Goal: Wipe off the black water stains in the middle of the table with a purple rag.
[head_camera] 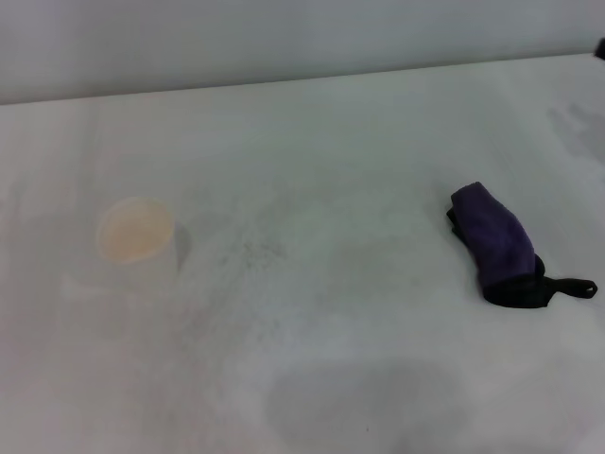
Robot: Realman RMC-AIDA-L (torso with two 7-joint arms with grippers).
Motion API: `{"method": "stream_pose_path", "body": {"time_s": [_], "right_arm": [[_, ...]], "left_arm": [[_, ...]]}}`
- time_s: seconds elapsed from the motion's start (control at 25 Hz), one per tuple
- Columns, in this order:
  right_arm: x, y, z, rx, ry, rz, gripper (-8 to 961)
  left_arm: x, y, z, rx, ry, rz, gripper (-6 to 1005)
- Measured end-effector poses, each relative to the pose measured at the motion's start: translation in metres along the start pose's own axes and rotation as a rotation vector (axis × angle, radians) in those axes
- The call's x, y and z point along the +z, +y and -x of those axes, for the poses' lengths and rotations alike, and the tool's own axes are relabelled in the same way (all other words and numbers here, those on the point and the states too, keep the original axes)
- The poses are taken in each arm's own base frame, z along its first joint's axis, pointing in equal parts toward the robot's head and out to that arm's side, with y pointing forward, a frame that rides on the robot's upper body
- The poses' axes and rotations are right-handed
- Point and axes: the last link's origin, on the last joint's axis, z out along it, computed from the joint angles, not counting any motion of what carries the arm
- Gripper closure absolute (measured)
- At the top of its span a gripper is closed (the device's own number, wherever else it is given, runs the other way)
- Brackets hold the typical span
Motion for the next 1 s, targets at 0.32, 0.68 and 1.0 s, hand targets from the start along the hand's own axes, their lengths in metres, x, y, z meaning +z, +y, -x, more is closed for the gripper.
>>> {"method": "stream_pose_path", "body": {"time_s": [0.32,0.68,1.0], "right_arm": [[-0.019,0.003,-0.03,-0.264,-0.279,-0.117,549],[-0.029,0.008,-0.05,-0.448,-0.417,-0.302,547],[-0.038,-0.003,-0.061,-0.413,-0.386,-0.385,497]], "left_arm": [[-0.004,0.0,0.006,-0.003,-0.033,-0.01,119],[-0.007,-0.001,0.011,0.007,-0.054,-0.023,122],[-0.005,0.0,0.01,0.009,-0.053,-0.016,123]]}}
